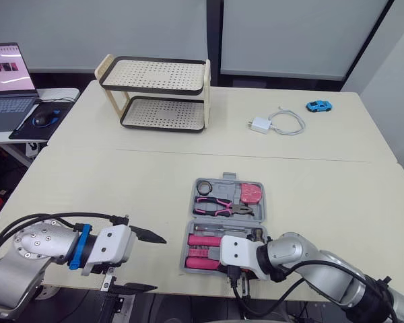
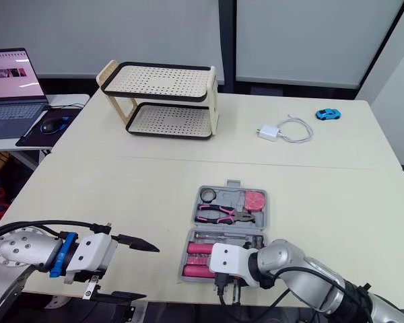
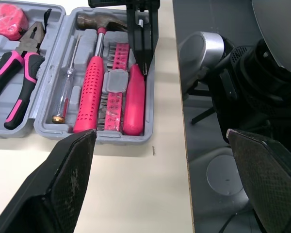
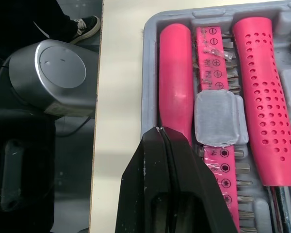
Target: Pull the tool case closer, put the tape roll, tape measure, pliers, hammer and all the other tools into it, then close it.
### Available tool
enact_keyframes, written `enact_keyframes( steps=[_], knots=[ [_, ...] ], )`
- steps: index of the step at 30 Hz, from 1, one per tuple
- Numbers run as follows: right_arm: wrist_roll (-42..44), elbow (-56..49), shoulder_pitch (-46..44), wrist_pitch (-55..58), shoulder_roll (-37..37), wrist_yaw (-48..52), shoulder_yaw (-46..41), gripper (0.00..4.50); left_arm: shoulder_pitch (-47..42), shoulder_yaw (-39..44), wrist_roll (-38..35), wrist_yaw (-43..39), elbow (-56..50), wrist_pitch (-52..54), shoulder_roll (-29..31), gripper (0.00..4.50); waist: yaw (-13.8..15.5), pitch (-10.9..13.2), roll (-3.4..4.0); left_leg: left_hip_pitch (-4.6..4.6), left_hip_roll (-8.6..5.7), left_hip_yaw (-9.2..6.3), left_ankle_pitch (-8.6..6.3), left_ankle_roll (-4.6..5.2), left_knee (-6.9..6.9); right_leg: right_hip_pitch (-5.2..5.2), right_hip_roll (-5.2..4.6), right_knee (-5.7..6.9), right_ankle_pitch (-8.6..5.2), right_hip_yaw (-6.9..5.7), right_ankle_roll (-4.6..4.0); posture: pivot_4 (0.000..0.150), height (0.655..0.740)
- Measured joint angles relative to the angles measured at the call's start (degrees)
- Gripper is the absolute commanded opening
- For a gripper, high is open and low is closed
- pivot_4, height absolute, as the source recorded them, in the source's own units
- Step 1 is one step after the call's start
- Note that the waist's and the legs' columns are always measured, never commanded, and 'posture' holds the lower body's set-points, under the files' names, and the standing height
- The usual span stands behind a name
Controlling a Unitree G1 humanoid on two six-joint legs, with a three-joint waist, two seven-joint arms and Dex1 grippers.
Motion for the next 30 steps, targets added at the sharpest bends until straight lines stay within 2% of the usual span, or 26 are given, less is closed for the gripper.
enact_keyframes(
  steps=[8, 11, 15, 18, 22, 26, 30],
  knots=[
    [11.63, -10.43, 2.93, 0.02, -1.5, 3.47, -14.98, 0.01, -2.59, 2.91, -1.45, 5.36, 5.74, 7.09, -1.81, 4.5, 0.09, 0.0, 0.0, 0.0, -0.01, -0.02, 0.0, 0.0, 0.01, 0.02, -0.01, 0.04, 0.0, -0.02, 0.0, 0.15, 0.735],
    [12.55, -11.9, 4.83, -0.52, -4.12, 3.58, -18.76, 0.01, -4.24, 2.89, -0.91, 7.4, 7.84, 7.82, -2.95, 4.5, 0.16, -0.02, -0.03, 0.01, -0.02, -0.03, 0.0, 0.0, 0.02, 0.04, -0.02, 0.04, 0.01, -0.03, 0.0, 0.15, 0.735],
    [12.16, -11.46, 11.79, -6.34, -8.87, 3.47, -27.35, 0.01, -7.54, 2.25, 0.66, 11.11, 11.74, 8.98, -5.68, 4.5, 0.16, -0.06, -0.1, 0.03, -0.03, -0.04, 0.0, 0.0, 0.03, 0.09, -0.02, 0.07, 0.02, -0.04, 0.01, 0.15, 0.735],
    [11.54, -7.18, 19.26, -15.94, -10.2, 4.61, -35.6, 0.0, -10.03, 1.12, 1.66, 12.91, 14.15, 8.58, -8.51, 3.92, 0.14, -0.08, -0.1, 0.12, -0.04, -0.01, 0.0, 0.0, 0.06, 0.17, -0.03, 0.12, 0.03, -0.03, -0.01, 0.15, 0.735],
    [9.36, 1.52, 23.46, -21.54, -13.7, 5.99, -42.34, 0.0, -11.6, -1.06, 2.92, 12.24, 18.04, 7.04, -9.59, 2.74, -0.05, -0.1, -0.14, 0.27, -0.02, 0.01, 0.0, 0.0, 0.06, 0.3, 0.0, 0.09, 0.03, 0.0, -0.01, 0.15, 0.735],
    [6.63, 9.64, 22.63, -27.25, -13.26, 5.96, -42.6, 0.0, -14.44, -4.07, 4.83, 10.61, 21.81, 3.77, -11.64, 1.51, -0.15, -0.1, -0.13, 0.29, -0.02, 0.01, 0.0, 0.0, 0.05, 0.31, 0.0, 0.09, 0.04, 0.01, -0.02, 0.15, 0.735],
    [1.59, 19.21, 18.37, -33.27, -11.64, 6.24, -37.66, 0.0, -19.39, -8.29, 8.9, 9.48, 28.82, -0.28, -14.41, 0.25, -0.02, -0.1, -0.13, 0.27, -0.03, 0.01, 0.0, 0.0, 0.04, 0.33, 0.0, -0.03, 0.04, 0.0, -0.02, 0.15, 0.735]
  ],
)
